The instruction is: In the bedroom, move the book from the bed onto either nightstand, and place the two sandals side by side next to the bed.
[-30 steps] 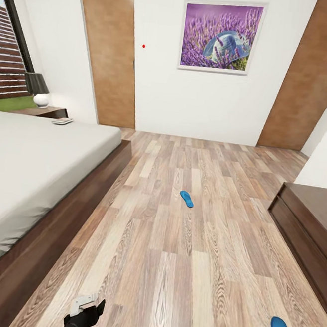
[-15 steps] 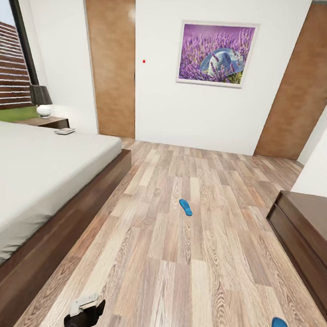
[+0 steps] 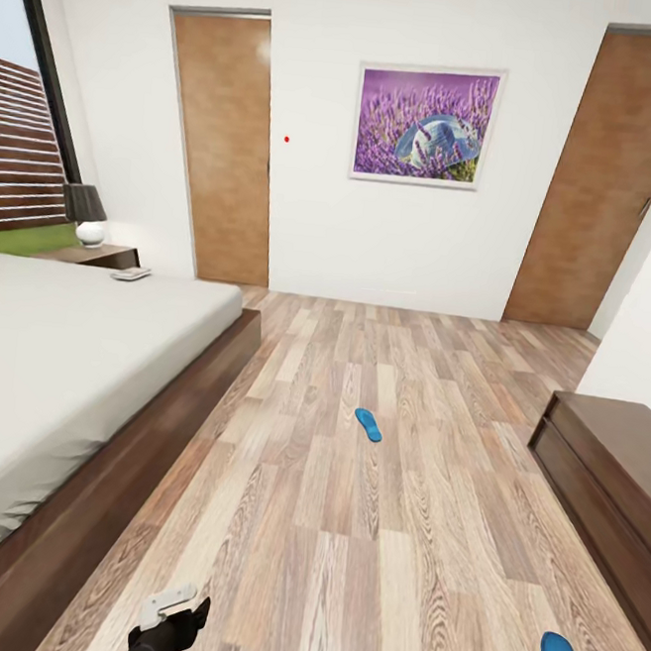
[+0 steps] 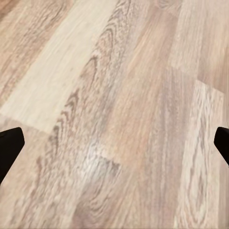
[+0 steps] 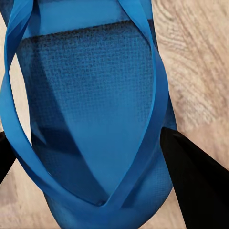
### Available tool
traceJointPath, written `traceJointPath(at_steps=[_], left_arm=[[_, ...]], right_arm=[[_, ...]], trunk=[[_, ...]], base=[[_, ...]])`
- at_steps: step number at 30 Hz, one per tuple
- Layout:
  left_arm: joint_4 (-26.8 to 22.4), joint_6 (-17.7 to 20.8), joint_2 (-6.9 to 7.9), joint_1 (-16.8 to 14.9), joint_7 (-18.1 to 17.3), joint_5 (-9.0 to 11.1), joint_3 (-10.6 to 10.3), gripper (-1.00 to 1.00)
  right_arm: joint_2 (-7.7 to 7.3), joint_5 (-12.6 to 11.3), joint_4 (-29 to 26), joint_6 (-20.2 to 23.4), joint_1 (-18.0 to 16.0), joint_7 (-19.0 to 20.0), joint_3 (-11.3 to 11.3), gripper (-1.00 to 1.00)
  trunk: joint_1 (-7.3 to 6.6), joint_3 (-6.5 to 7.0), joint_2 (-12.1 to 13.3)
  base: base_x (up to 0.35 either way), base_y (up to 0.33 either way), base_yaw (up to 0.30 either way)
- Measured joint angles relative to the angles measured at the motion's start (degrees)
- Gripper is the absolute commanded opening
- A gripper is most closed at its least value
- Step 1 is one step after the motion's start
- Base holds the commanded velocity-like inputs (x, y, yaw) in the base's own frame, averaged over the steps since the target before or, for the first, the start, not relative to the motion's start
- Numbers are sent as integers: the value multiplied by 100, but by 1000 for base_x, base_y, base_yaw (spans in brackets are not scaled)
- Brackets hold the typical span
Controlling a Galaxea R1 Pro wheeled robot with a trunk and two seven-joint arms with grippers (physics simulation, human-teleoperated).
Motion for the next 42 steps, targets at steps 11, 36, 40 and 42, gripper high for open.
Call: traceJointPath(at_steps=[11,36,40,42], left_arm=[[274,-1,-28,0,7,-14,-16,100],[713,-572,-387,-8,29,-882,8,100],[713,-573,-386,-6,28,-886,4,100],[713,-573,-386,-7,28,-885,2,100]], right_arm=[[34,22,194,-6,1,-4,48,-100],[1012,1590,262,-6,7,-1071,129,-100],[1012,1590,258,-6,6,-1071,129,-100],[1011,1590,257,-6,5,-1071,129,-100]], trunk=[[-241,197,441],[-791,646,1444],[-879,718,1604],[-923,754,1685]], base=[[0,0,0],[0,0,0],[0,0,0],[0,0,0]])
